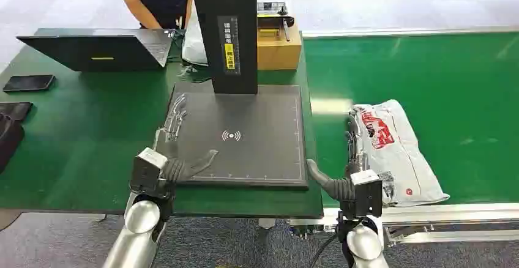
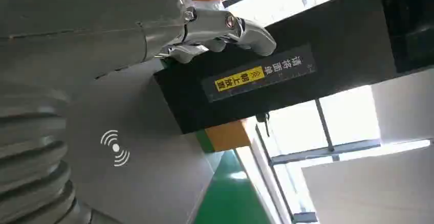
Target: Moved the parcel from conveyor to table for the left to box.
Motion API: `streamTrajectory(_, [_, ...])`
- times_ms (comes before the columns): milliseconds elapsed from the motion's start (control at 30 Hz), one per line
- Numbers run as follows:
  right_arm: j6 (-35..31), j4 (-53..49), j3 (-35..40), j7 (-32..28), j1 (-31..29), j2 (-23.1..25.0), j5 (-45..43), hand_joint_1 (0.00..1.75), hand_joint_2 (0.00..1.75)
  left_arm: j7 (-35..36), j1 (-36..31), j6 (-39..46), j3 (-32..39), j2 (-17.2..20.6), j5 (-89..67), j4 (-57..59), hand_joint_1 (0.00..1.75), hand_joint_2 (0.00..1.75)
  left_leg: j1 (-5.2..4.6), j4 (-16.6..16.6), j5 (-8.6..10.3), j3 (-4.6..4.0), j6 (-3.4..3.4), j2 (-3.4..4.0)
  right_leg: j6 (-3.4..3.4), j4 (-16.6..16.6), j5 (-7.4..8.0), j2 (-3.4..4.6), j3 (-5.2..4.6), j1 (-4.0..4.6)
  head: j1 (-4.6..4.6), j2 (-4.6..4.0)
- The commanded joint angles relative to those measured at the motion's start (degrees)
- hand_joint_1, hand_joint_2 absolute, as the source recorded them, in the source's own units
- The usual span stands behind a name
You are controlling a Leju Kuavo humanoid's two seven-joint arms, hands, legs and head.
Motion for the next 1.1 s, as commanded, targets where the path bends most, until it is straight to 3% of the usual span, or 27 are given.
streamTrajectory(33, [-0.12, 0.48, -0.63, 0.98, -0.19, -1.13, 0.22, 0.0, 1.75, 1.46, -0.1, -0.75, 0.19, -0.06, -0.26, -0.19, 0.0, 1.75, 0.03, -0.12, 0.01, 0.18, -0.16, -0.11, 0.12, -0.12, -0.01, -0.04, 0.2, -0.01, -0.02, 0.0])
streamTrajectory(667, [-5.33, 4.42, -10.48, 6.73, -2.61, -2.36, 10.39, 0.0, 1.75, 2.54, 3.46, -2.19, 2.41, -1.17, -3.14, -4.92, 0.0, 1.75, 0.03, -0.07, -0.01, 0.13, -0.12, -0.05, 0.12, -0.1, 0.0, 0.01, 0.17, -0.01, -0.02, 0.0])
streamTrajectory(1100, [-6.25, 17.95, -20.0, 9.24, -7.67, -3.43, 12.03, 0.0, 1.75, 2.7, 5.6, -2.27, 2.56, -0.87, -3.35, -5.51, 0.0, 1.75, 0.04, -0.13, 0.0, 0.2, -0.13, -0.03, 0.13, -0.16, 0.02, 0.02, 0.24, 0.0, -0.02, 0.0])
